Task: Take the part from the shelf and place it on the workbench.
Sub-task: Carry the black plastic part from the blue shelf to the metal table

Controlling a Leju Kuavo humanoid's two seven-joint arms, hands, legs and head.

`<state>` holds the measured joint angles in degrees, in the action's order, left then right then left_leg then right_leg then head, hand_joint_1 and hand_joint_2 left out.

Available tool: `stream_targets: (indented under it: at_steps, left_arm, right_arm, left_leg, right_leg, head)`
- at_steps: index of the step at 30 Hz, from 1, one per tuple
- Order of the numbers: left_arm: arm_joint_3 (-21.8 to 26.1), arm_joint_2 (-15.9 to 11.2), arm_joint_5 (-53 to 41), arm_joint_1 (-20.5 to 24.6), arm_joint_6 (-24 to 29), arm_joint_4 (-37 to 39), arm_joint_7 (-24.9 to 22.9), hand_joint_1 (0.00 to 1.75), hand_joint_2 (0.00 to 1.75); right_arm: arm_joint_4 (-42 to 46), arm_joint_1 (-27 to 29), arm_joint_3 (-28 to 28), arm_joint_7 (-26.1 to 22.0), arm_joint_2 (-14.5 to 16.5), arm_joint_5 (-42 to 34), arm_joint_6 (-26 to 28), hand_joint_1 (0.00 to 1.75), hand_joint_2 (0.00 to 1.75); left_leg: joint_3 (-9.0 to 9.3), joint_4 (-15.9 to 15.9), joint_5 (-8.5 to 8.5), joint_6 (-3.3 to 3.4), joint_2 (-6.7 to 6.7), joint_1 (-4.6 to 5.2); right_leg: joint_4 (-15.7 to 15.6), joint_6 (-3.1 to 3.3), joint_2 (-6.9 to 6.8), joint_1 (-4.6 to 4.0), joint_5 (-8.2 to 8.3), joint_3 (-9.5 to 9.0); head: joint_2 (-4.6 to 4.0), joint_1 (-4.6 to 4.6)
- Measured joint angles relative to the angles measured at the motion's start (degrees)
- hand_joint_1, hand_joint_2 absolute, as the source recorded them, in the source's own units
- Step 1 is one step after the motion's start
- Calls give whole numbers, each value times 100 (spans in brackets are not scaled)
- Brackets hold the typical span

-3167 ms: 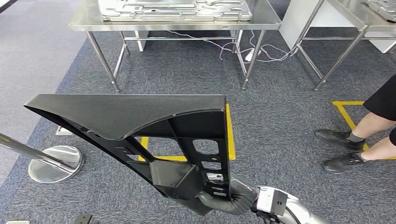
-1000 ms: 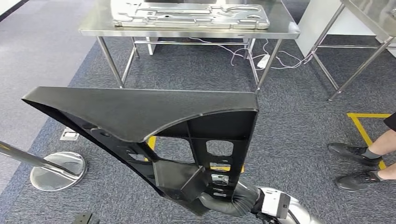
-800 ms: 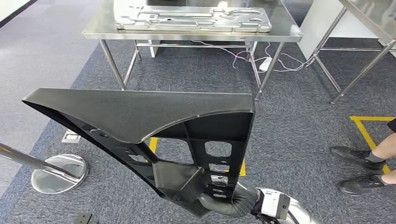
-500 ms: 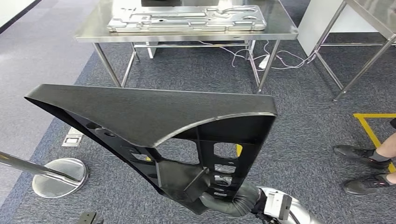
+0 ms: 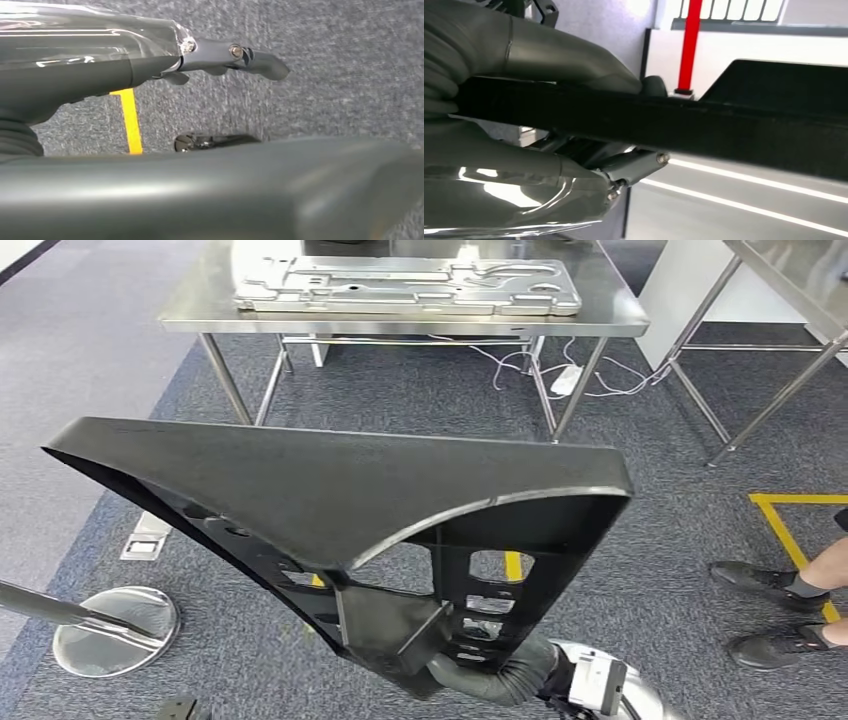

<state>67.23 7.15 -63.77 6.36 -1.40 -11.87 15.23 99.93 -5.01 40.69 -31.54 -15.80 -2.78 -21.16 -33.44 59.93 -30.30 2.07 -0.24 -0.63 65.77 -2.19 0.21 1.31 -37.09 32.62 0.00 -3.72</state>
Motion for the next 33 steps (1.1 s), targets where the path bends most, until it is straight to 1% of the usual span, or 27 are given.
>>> stream_targets:
  at_steps: [1, 2, 3, 4, 5, 6, 7, 8, 10, 12, 13, 14, 15, 17, 18, 19, 20, 21, 22, 23, 24, 25, 27, 29, 30, 32, 33]
  left_arm:
    - [0, -1, 0, 0, 0, 0, 1, 0, 175]
    - [0, -1, -1, -3, 0, 0, 0, 0, 175]
    - [-1, -1, -1, -6, 0, 0, 0, 0, 175]
    - [-1, -1, -1, -8, 0, 0, 0, 0, 175]
    - [-2, -1, -1, -8, 0, 0, 0, 0, 175]
    - [-3, -1, -1, -7, 0, 0, 1, 0, 175]
    - [-3, 0, -1, -4, 0, 0, 1, 0, 175]
    - [-4, 0, -1, 0, 0, 0, 0, 0, 175]
    - [-4, 1, -1, 5, 0, 0, -2, 0, 175]
    - [-6, 0, -1, 11, 0, 0, -2, 0, 175]
    - [-8, 0, -1, 19, 0, 0, 0, 0, 175]
    - [-10, -1, -1, 28, 0, 0, 1, 0, 175]
    - [-13, -1, -1, 32, 0, 0, 3, 0, 175]
    - [-15, -1, -1, 21, 0, 0, 2, 0, 175]
    - [-15, -1, -1, 10, 0, 0, 2, 0, 175]
    - [-15, -1, -1, -1, 0, 0, 1, 0, 175]
    - [-15, -1, -1, -6, 0, 0, 1, 0, 175]
    - [-16, -1, -1, -9, 0, 0, 0, 0, 175]
    - [-16, -1, -1, -9, 0, 0, -3, 0, 175]
    - [-17, -1, -1, -8, 1, 0, -7, 0, 175]
    - [-19, -1, -1, -7, 2, 0, -12, 0, 175]
    - [-21, -1, -1, -7, 4, 0, -17, 0, 175]
    - [-32, -1, -1, -1, 12, 0, -20, 0, 175]
    - [-42, -2, 1, 13, 17, 0, -14, 0, 175]
    - [-43, -3, 2, 19, 17, 0, -12, 0, 175]
    - [-44, -3, 4, 21, 16, 0, -13, 0, 175]
    - [-45, -3, 9, 19, 16, 0, -14, 0, 175]
  right_arm:
    - [-1, 6, -5, -1, 0, 0, -1, 175, 175]
    - [-2, 18, -7, -1, -1, 0, -2, 175, 175]
    - [-2, 28, -8, 0, -1, 0, -3, 175, 175]
    - [-3, 34, -9, 0, -1, 0, -4, 175, 175]
    - [-3, 36, -10, 1, -1, 0, -4, 175, 175]
    - [-3, 36, -12, 1, -1, 0, -4, 175, 175]
    - [-3, 34, -13, 1, -1, 0, -4, 175, 175]
    - [-2, 26, -14, 1, 0, 0, -5, 175, 175]
    - [1, 17, -17, 1, 0, 0, -6, 175, 175]
    - [7, 19, -21, 1, 3, 0, -7, 175, 175]
    - [13, 18, -23, 1, 5, 0, -7, 175, 175]
    - [19, 14, -23, 1, 8, 0, -7, 175, 175]
    - [25, 11, -23, 1, 11, 0, -7, 175, 175]
    - [28, 14, -23, 1, 16, 0, -7, 175, 175]
    - [28, 21, -23, 1, 17, 0, -7, 175, 175]
    - [28, 27, -23, 1, 17, 0, -7, 175, 175]
    - [29, 32, -23, 1, 18, 0, -7, 175, 175]
    - [29, 34, -23, 1, 19, 0, -7, 175, 175]
    - [30, 33, -23, 1, 20, 1, -7, 175, 175]
    - [31, 31, -23, 3, 21, 6, -7, 175, 175]
    - [33, 29, -24, 4, 23, 12, -7, 175, 175]
    - [38, 29, -26, 5, 24, 20, -5, 175, 175]
    - [49, 31, -34, 21, 25, 45, 4, 175, 175]
    - [58, 20, -44, 54, 24, 71, 18, 175, 175]
    - [60, 14, -46, 73, 23, 79, 24, 175, 175]
    - [56, 18, -47, 112, 20, 84, 33, 175, 175]
    - [51, 31, -47, 138, 15, 79, 34, 175, 175]
  left_leg:
    - [27, 0, -25, 20, 15, 7]
    - [59, 0, -54, 31, 27, 15]
    - [99, 0, -87, 32, 38, 22]
    - [150, 0, -126, 25, 47, 26]
    - [213, 0, -168, 13, 54, 28]
    - [277, 0, -215, -2, 63, 28]
    - [328, 4, -259, -26, 71, 38]
    - [353, 8, -294, -53, 81, 44]
    - [363, -1, -330, -109, 114, 54]
    - [386, -14, -361, -165, 150, 49]
    - [371, 48, -409, -197, 149, 47]
    - [295, 222, -500, -231, 137, 41]
    - [140, 516, -627, -260, 119, 30]
    - [-313, 1257, -865, -303, 103, 5]
    - [-492, 1490, -872, -314, 101, -4]
    - [-577, 1522, -761, -318, 100, -8]
    - [-547, 1320, -535, -314, 94, -11]
    - [-441, 961, -252, -305, 67, -13]
    - [-320, 627, -39, -288, 10, -11]
    - [-203, 336, 79, -266, -42, -6]
    - [-140, 182, 99, -242, -89, 3]
    - [-115, 147, 48, -215, -114, 17]
    - [-78, 80, 20, -151, -97, 16]
    - [-7, 15, 14, -74, -71, -10]
    - [32, -7, 2, -39, -52, -18]
    - [92, -16, -46, 2, -23, -11]
    - [126, -16, -78, 8, -13, -7]
  right_leg:
    - [397, 0, 0, -1, -134, 237]
    - [726, 0, 0, -1, -199, 458]
    - [897, 2, -1, -4, -155, 609]
    - [851, 7, -2, -8, 9, 657]
    - [592, 20, -10, -15, 266, 597]
    - [230, 41, -39, -27, 530, 476]
    - [-91, 65, -88, -53, 712, 357]
    - [-339, 97, -131, -77, 786, 260]
    - [-501, 153, -158, -118, 736, 203]
    - [-558, 200, -106, -94, 710, 177]
    - [-579, 227, -89, -74, 702, 153]
    - [-599, 253, -77, -51, 694, 123]
    - [-606, 275, -68, -39, 677, 95]
    - [-607, 299, -28, -33, 630, 48]
    - [-607, 297, -1, -31, 602, 17]
    - [-606, 288, 33, -28, 572, -23]
    - [-606, 273, 65, -23, 536, -78]
    - [-606, 254, 93, -17, 495, -139]
    - [-607, 230, 119, -17, 455, -190]
    - [-607, 201, 145, -17, 424, -220]
    - [-612, 170, 164, -14, 405, -229]
    - [-625, 133, 183, -10, 398, -227]
    - [-654, 62, 192, 6, 380, -248]
    - [-463, 18, 134, 1, 266, -185]
    - [-191, 9, 98, -2, 146, -49]
    - [561, -6, 64, -9, -104, 403]
    - [841, -14, 61, -9, -137, 606]
  head:
    - [0, 0]
    - [0, 0]
    - [0, 0]
    - [0, 0]
    - [0, 0]
    - [0, 0]
    - [0, -1]
    - [0, 2]
    - [0, 4]
    - [0, 4]
    - [0, 4]
    - [0, 3]
    - [0, 1]
    - [0, 1]
    - [0, 2]
    - [0, 2]
    - [0, 2]
    - [0, 2]
    - [0, 1]
    - [0, 2]
    - [0, 3]
    - [0, 3]
    - [0, 5]
    - [0, 7]
    - [0, 9]
    - [0, 9]
    - [0, 9]
